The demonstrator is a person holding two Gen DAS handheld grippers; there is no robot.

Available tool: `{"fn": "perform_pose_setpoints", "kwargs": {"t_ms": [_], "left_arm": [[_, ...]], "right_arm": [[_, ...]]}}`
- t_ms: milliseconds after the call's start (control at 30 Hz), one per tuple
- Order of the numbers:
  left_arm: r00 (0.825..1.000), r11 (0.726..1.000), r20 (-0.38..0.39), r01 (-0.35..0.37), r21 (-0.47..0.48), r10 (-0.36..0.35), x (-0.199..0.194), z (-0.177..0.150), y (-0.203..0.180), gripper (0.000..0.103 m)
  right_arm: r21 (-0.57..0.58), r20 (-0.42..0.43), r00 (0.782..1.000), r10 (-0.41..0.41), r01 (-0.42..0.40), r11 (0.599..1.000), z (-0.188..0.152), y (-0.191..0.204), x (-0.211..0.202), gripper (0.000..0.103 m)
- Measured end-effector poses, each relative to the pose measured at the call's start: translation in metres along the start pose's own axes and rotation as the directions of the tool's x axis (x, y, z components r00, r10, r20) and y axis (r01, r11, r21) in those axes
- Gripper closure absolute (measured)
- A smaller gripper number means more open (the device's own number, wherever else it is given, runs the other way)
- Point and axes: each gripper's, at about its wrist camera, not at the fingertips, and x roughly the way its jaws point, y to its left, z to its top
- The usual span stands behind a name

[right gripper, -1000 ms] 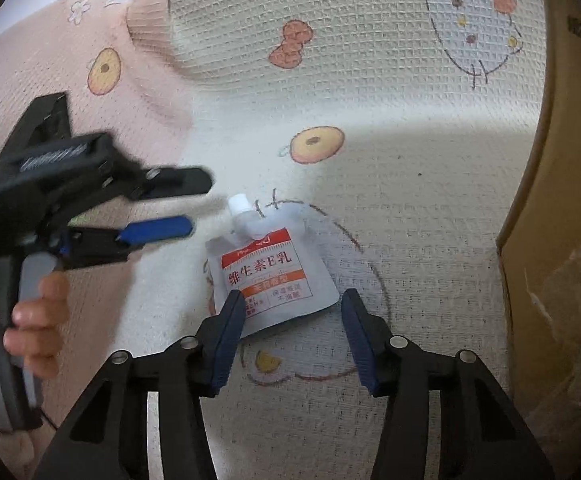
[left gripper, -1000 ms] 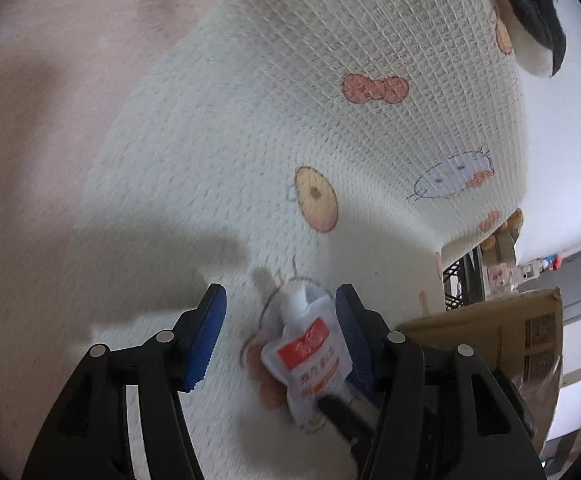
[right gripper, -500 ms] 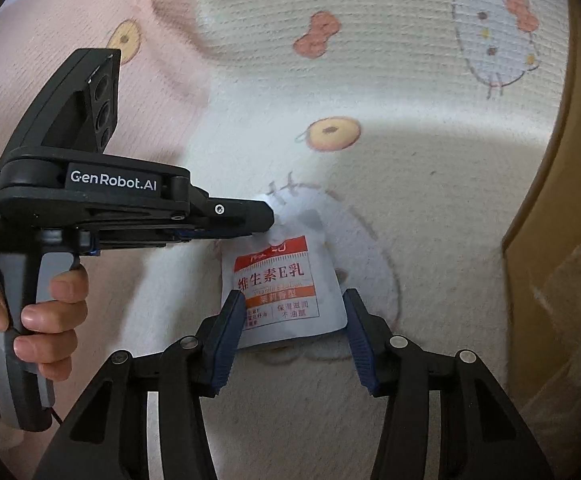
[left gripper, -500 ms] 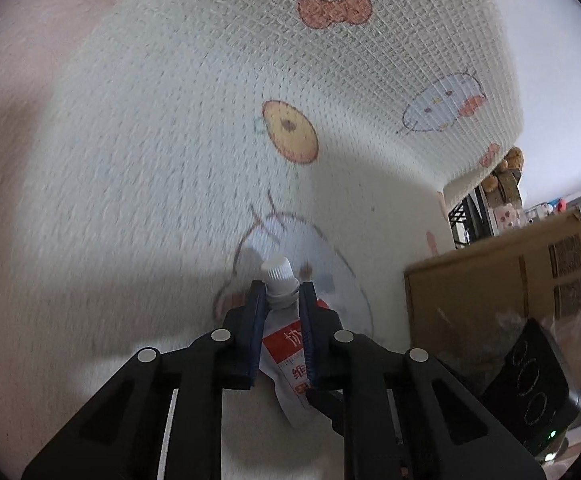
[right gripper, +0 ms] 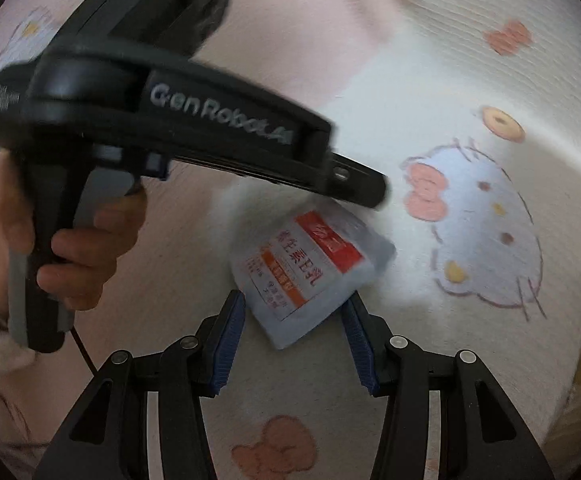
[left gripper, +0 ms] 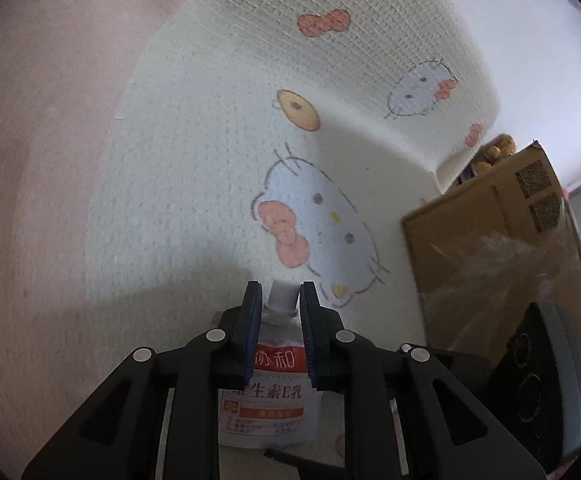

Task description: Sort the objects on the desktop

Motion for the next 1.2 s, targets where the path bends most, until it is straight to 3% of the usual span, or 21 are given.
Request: {"fn": "perform_pose_setpoints", "kwargs": {"t_ms": [67,200,367,467,567,633,700,867,933,1033,1200], "left_arm": [[1.000,1.000,0.006,-0.020,-0.005,0.020,-0.002,-0.003,0.000,0.078],[0.996,0.998,0.059,-0.066,-0.015,0.067,-0.016,-0.004,-0.003,0.058],[0.985,0.991,0.121,-0.114,-0.067,0.121,-0.044,-0.014,0.000,0.053],[0.969,0.981,0.165,-0.170,-0.088,0.183,-0.059,-0.028,0.000,0.052],[0.947,0.974,0.232,-0.201,-0.104,0.220,-0.069,-0.050,-0.002,0.053],[0.938,0.969,0.253,-0.210,-0.129,0.236,-0.071,-0.064,-0.002,0.059],[0.935,0.962,0.252,-0.210,-0.174,0.249,-0.069,-0.078,0.000,0.079],[0.918,0.943,0.247,-0.264,-0.204,0.311,-0.063,-0.103,-0.004,0.084],[0.923,0.947,0.227,-0.278,-0.163,0.310,-0.057,-0.103,-0.008,0.084],[0.917,0.943,0.224,-0.306,-0.133,0.329,-0.054,-0.101,-0.013,0.084],[0.933,0.953,0.212,-0.261,-0.153,0.289,-0.053,-0.102,-0.007,0.084]], "right_arm": [[-0.007,-0.002,1.000,-0.006,0.006,1.000,0.000,0.001,-0.001,0.056],[0.046,0.010,1.000,0.000,-0.001,0.999,0.003,-0.007,-0.006,0.056],[0.165,0.095,0.995,0.036,-0.051,0.985,0.008,-0.027,-0.022,0.056],[0.234,0.134,0.990,0.048,-0.079,0.969,0.010,-0.040,-0.026,0.056],[0.287,0.133,0.991,0.031,-0.068,0.956,0.013,-0.051,-0.024,0.056],[0.306,0.123,0.992,0.021,-0.058,0.950,0.015,-0.051,-0.019,0.056],[0.321,0.109,0.994,0.010,-0.044,0.946,0.020,-0.051,-0.016,0.056],[0.353,0.067,0.998,-0.004,-0.020,0.935,0.023,-0.067,-0.014,0.063],[0.362,0.042,0.998,-0.043,0.025,0.932,0.023,-0.069,-0.011,0.063],[0.370,-0.028,0.987,-0.155,0.155,0.916,0.021,-0.075,-0.003,0.062],[0.326,-0.039,0.979,-0.199,0.201,0.924,0.024,-0.074,0.000,0.062]]}}
